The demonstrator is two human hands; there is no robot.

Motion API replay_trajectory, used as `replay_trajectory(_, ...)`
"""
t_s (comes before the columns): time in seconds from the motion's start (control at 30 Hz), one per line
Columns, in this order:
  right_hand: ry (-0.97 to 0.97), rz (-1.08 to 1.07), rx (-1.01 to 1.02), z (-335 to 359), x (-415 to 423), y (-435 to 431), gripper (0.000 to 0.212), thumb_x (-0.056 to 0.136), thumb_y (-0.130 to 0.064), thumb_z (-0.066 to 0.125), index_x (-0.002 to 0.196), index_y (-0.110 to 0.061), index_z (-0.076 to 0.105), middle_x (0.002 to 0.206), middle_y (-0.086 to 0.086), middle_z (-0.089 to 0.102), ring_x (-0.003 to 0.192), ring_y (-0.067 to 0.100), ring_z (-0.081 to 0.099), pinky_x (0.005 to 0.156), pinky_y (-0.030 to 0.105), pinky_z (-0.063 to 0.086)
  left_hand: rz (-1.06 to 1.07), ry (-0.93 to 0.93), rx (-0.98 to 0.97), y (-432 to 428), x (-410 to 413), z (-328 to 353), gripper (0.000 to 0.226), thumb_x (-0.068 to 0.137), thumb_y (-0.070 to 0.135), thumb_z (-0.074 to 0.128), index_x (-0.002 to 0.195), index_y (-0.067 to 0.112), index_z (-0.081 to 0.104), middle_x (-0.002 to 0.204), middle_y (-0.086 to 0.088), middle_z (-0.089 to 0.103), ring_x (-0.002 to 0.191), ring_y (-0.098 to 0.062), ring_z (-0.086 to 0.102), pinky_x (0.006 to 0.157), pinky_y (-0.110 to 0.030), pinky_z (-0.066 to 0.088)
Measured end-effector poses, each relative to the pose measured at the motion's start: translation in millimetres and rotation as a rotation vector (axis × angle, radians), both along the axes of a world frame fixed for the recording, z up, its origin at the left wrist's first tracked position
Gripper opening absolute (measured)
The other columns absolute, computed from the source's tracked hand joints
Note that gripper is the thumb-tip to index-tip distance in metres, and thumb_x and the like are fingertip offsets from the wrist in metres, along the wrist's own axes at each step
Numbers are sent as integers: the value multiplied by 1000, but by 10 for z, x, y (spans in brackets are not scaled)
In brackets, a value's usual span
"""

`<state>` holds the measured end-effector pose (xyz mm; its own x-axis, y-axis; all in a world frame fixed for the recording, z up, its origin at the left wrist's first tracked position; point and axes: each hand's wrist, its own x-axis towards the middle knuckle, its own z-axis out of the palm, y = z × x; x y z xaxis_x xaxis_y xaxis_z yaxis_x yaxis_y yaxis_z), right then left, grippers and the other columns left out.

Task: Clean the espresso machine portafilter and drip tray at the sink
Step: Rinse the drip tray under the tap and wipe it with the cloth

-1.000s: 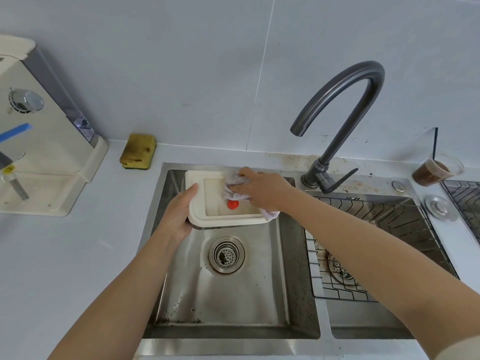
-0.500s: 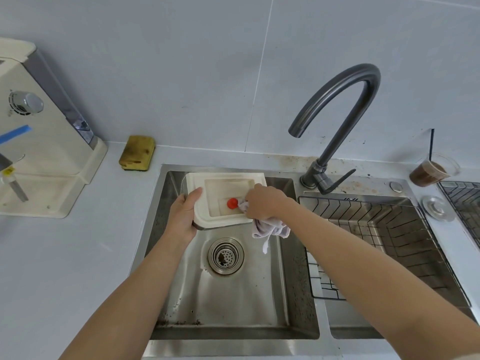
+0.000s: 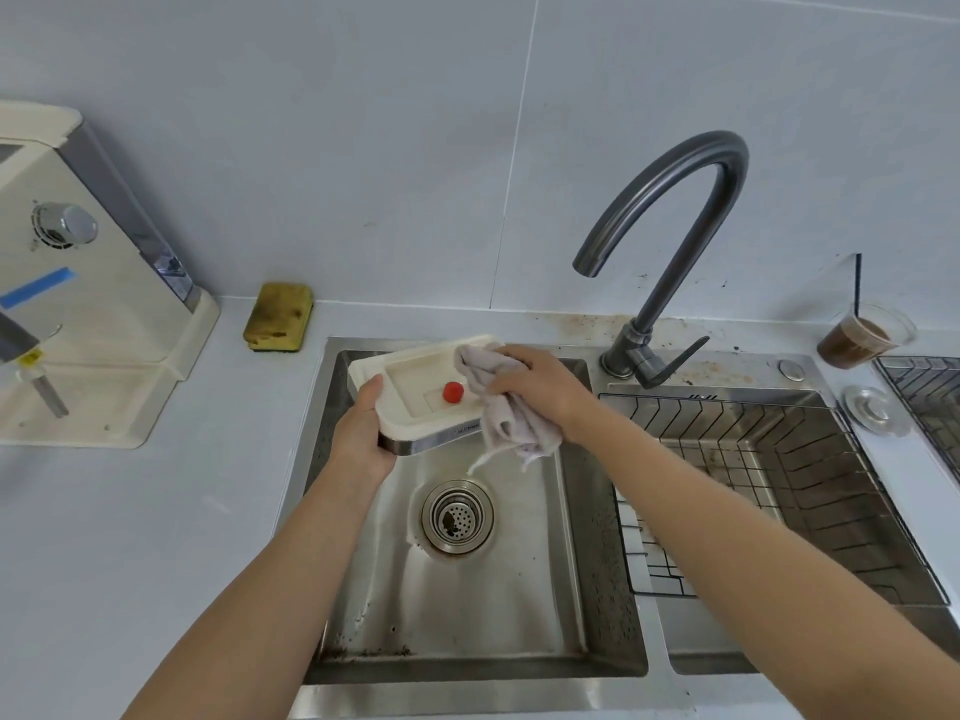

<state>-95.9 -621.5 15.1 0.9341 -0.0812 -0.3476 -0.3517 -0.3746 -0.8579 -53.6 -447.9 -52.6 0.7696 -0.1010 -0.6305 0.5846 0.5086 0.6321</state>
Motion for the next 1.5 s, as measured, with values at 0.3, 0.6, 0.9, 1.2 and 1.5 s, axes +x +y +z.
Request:
replay_trajectory(0.3,-506,-124,-420,-256,-336,805,38,88,-23,53,126,-26,49,135,5,33,103,27,55,72,37,53,24,40,-115,-261,1,208,37,95,42,36,94,10,54,88,-11,57,79,-22,56,76,-34,47)
replay_trajectory(0.6,-727,-141,-682,-447,-295,673,37,76,-27,46,114,-29,46,117,4,36,80,30,65,45,25,47,94,91,-151,-224,-62,178,23,95,30,42,87,12,54,86,-7,60,76,-18,58,65,-29,51)
replay_trajectory(0.9,-647,-331,-637,-438,-259,264,38,83,-19,57,118,-28,45,125,23,49,96,39,59,63,42,53,0,-61,-166,57,-119,48,22,95,27,45,107,16,59,72,2,75,86,-16,63,79,-33,54)
replay_trajectory(1.2,-314,-175,-73,-373,-242,-228,22,91,-21,51,109,-25,64,104,8,59,94,11,59,92,28,49,-236,-218,-42,570,-7,3,40,93,35,42,129,21,50,119,-5,64,102,-22,64,76,-40,56)
replay_trajectory(1.5,-330,-88,-161,-329,-48,-244,20,96,-12,45,102,-8,63,113,27,61,80,14,60,74,13,48,-348,-207,21,610,118,24,29,95,30,41,115,20,58,114,-6,67,97,-21,67,76,-37,57)
